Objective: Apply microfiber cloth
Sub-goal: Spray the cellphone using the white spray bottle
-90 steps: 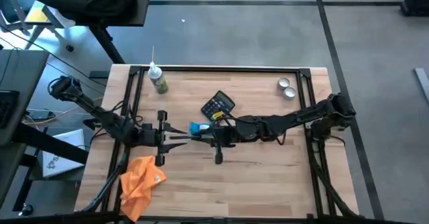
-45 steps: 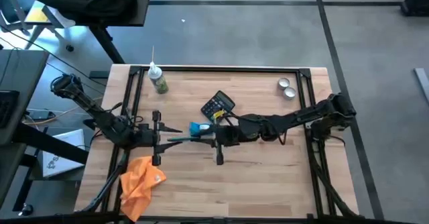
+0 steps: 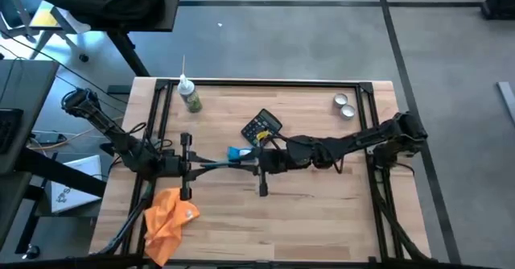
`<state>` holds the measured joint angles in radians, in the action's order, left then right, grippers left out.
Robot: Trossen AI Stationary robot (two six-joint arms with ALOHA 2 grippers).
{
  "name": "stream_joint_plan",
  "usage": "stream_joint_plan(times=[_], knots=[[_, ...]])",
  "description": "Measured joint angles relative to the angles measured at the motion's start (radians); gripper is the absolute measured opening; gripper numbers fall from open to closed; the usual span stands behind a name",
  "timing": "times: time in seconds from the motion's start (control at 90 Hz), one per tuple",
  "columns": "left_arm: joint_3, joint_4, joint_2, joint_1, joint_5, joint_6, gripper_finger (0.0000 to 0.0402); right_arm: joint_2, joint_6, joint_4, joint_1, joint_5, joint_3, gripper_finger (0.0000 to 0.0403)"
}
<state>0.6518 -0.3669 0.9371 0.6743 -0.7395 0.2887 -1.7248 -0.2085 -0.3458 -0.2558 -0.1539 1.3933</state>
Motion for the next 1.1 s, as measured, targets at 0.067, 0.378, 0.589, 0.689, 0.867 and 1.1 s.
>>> stream_joint_plan(times=[0.067,0.378,0.589,0.689,0.867,1.1], knots=[[0.000,0.000,0.000,-0.001,0.011,0.001,0.0011,0.000,0.002,0.000,0.000,0.004,0.000,0.0016],[-0.001,-0.059,0.031,-0.022,0.059,0.012,0.0008,-0.022,0.002,-0.033,0.003,0.026,0.002,0.0100],[-0.001,-0.126,0.070,-0.050,0.090,0.029,0.0007,-0.027,0.001,-0.036,0.008,0.005,0.002,0.0106],[-0.001,-0.142,0.078,-0.053,0.107,0.031,0.0006,-0.028,-0.002,-0.036,0.007,0.005,0.002,0.0107],[-0.001,-0.156,0.080,-0.053,0.108,0.042,0.0006,-0.028,-0.002,-0.037,0.007,0.004,0.002,0.0107],[-0.001,-0.157,0.080,-0.053,0.106,0.038,0.0006,-0.028,-0.019,-0.041,0.007,0.005,0.002,0.0076]])
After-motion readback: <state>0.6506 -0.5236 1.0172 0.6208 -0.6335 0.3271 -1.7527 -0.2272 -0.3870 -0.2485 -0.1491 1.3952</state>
